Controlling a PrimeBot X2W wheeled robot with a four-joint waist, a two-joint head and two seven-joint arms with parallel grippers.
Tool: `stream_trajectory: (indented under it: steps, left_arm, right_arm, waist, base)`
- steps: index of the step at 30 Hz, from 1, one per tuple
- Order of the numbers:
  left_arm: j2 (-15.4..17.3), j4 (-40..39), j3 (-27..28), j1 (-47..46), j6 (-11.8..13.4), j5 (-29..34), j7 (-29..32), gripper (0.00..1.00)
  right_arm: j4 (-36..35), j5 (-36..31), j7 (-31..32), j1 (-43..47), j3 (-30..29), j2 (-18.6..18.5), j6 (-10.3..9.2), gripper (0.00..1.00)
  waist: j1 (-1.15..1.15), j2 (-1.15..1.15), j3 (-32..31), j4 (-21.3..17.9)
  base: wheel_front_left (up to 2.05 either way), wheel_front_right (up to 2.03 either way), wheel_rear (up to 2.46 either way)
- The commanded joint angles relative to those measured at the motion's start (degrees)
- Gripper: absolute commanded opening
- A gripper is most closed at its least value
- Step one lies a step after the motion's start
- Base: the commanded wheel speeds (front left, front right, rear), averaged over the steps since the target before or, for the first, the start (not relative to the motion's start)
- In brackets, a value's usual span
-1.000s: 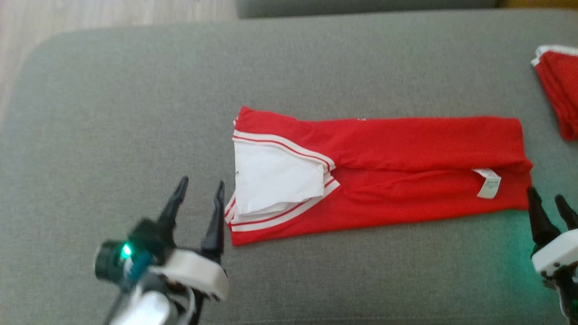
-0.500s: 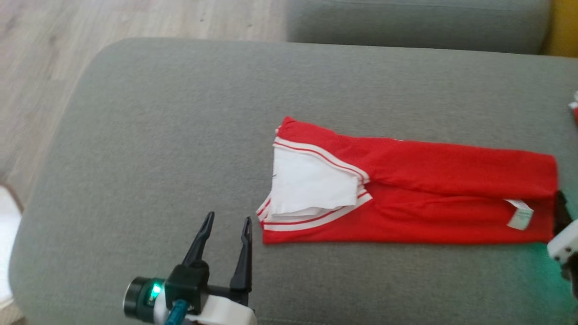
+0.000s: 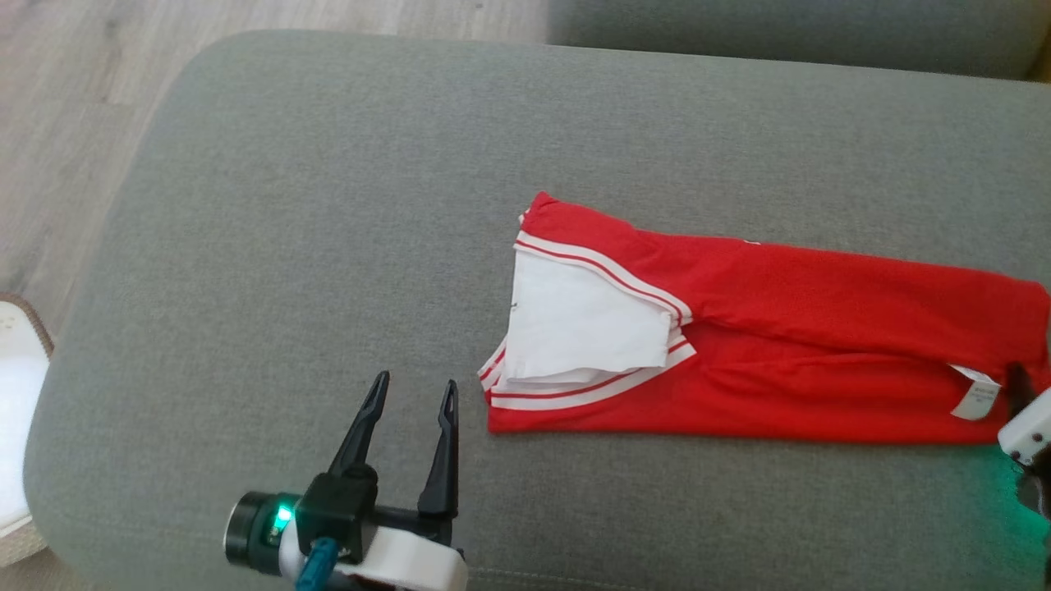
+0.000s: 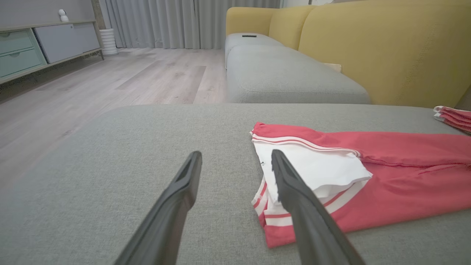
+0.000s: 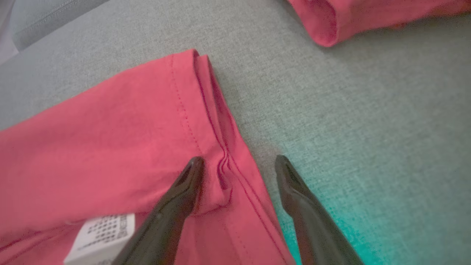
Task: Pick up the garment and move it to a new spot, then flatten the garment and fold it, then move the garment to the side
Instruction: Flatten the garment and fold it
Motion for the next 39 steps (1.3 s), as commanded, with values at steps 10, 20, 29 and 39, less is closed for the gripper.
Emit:
stream_trajectory:
  steps: [10, 20, 29, 39]
  left_arm:
    - [-2.6, -1.7, 5.3, -0.4, -2.7, 2.8, -0.7, 1.0]
    - [-4.2, -1.6, 7.9, 0.5, -4.9, 4.0, -0.7, 1.0]
    - [-5.3, -1.1, 9.6, 0.9, -6.9, 4.8, -0.7, 1.0]
    - [-6.2, -0.7, 9.7, 0.9, -8.3, 5.2, -0.7, 1.0]
  right_arm:
    - [-8.0, 7.3, -0.1, 3.3, 6.5, -2.5, 0.37, 0.0]
    - [-17.0, 9.9, 2.6, 1.5, 2.4, -8.4, 0.37, 0.0]
    - [-42.1, 16.4, 10.8, 4.5, 8.1, -2.5, 0.37, 0.0]
    - [-54.3, 16.8, 15.9, 6.6, 19.3, 7.4, 0.37, 0.0]
  waist:
    - [0.0, 0.0, 0.3, -2.3]
    - [0.0, 0.0, -0.5, -5.3]
    - [0.0, 0.0, -1.5, -5.9]
    - [0.0, 0.0, -1.6, -2.7]
  base:
    - [0.0, 0.0, 0.0]
    - [0.0, 0.0, 0.0]
    - [0.0, 0.0, 0.0]
    - [0.0, 0.0, 0.0]
